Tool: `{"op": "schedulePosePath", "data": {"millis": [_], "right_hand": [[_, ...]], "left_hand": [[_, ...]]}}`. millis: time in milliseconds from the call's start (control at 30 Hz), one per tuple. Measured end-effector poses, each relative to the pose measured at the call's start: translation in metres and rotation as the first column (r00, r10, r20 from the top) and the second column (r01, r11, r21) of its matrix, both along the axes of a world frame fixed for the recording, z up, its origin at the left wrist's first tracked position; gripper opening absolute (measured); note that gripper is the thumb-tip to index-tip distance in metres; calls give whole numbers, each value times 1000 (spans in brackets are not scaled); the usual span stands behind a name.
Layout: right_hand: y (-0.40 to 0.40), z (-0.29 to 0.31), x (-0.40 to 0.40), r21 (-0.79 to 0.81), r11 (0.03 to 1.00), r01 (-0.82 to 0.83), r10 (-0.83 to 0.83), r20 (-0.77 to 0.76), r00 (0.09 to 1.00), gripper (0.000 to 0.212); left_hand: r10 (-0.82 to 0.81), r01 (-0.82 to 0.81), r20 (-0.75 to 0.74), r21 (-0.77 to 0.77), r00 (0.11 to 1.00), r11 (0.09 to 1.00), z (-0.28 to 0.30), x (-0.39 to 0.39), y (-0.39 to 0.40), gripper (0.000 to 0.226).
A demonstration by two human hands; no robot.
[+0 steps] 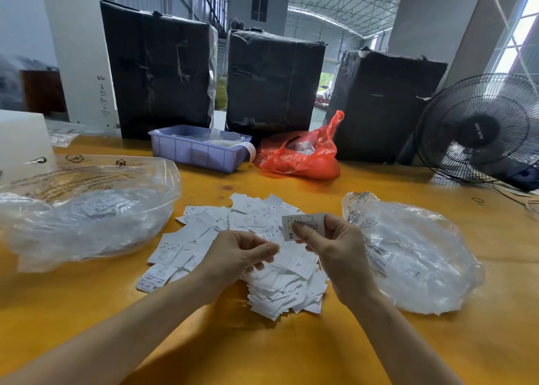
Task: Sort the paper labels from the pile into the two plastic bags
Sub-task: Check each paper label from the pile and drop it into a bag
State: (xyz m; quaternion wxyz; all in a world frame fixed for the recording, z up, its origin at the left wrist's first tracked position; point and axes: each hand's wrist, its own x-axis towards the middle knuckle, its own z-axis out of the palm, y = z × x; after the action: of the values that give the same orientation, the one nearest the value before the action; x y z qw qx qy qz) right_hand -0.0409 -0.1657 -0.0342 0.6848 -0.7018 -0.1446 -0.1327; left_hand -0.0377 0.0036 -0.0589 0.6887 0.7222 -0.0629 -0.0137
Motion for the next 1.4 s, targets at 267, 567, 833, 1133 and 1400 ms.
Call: {"op": "schedulePosePath", "data": {"millis": [267, 567, 833, 1133, 1400], "right_hand": [[1, -2, 0, -132, 991, -13, 20, 48, 999, 17], [0, -5, 3, -190, 982, -5, 2, -15, 1000, 6], [-2, -5, 4, -141, 980, -141, 108, -219, 970, 8], [-2, -7, 3, -206, 946, -252, 186, -294, 938, 15], [6, -10, -2, -472, 807, -355, 218, -322, 922, 20]], "left_hand": [[-26, 26, 0, 3, 1000, 1000, 3, -2, -1, 18], [-36, 36, -12, -28, 999, 999, 3, -1, 1, 21], [0, 0, 9, -25, 1000, 1000, 2, 0, 3, 37], [61, -60, 13, -58, 998, 997, 3, -3, -1, 37], [103, -98, 46, -97, 994, 990, -3, -7, -9, 16]]}}
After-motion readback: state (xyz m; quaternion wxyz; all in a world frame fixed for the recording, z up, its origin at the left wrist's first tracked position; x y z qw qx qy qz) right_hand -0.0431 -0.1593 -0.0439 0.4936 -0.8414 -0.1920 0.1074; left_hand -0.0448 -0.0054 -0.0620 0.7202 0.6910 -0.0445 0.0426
